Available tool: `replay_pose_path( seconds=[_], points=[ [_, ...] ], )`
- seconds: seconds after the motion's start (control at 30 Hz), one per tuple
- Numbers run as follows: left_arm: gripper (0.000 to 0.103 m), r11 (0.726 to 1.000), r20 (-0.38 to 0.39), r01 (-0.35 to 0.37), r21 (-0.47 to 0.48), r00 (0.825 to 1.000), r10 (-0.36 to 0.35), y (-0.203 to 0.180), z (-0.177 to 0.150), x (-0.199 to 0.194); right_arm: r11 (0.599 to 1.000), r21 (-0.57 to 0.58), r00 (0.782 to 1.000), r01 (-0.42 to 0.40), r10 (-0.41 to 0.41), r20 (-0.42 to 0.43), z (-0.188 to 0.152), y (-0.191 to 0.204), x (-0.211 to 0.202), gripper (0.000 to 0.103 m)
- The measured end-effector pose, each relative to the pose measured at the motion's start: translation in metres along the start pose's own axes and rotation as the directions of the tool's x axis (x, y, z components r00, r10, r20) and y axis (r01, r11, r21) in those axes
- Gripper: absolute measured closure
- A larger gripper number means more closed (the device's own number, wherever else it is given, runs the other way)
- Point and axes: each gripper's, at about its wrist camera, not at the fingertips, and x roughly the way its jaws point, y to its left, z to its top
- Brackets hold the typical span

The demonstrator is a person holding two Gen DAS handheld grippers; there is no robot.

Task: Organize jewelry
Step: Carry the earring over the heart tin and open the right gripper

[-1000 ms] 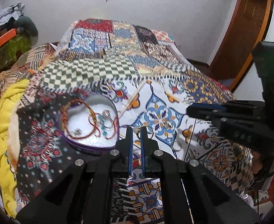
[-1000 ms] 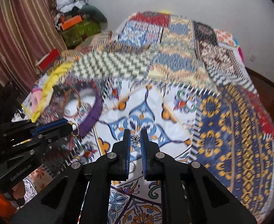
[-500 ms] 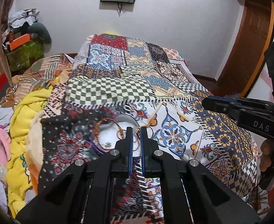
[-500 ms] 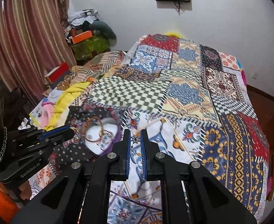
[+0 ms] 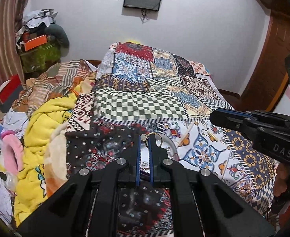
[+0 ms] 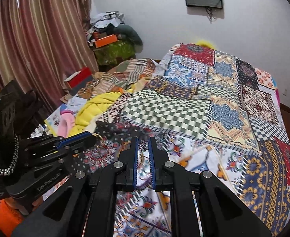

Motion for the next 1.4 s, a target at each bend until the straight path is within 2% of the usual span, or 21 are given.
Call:
replay_pose_path(
  seconds=[0.2,1.0,1.4],
  points=[
    [0.097,1.000,-0.005,-0.013,-0.017,1.000,0.013,0.011,0.001,0.008,1.000,-0.005,1.000,-0.023,0.023,-0.011,0.004,0.006,0.017,0.094],
    [0.097,1.000,-0.149,-0.004,0.001,0.989,0.004,0.008,-0.015,0.082,0.996,0.056,0.989,-0.067,0.073,-0.127,-0.009,-0.013,0.080,0.094],
    [0.097,0.998,-0.112,-0.062,-0.026,0.992,0.059,0.023,-0.009,0.066,0.996,0.040,0.983,-0.084,0.089,-0.161,-0.014,-0.004,0.089,0.094]
  ],
)
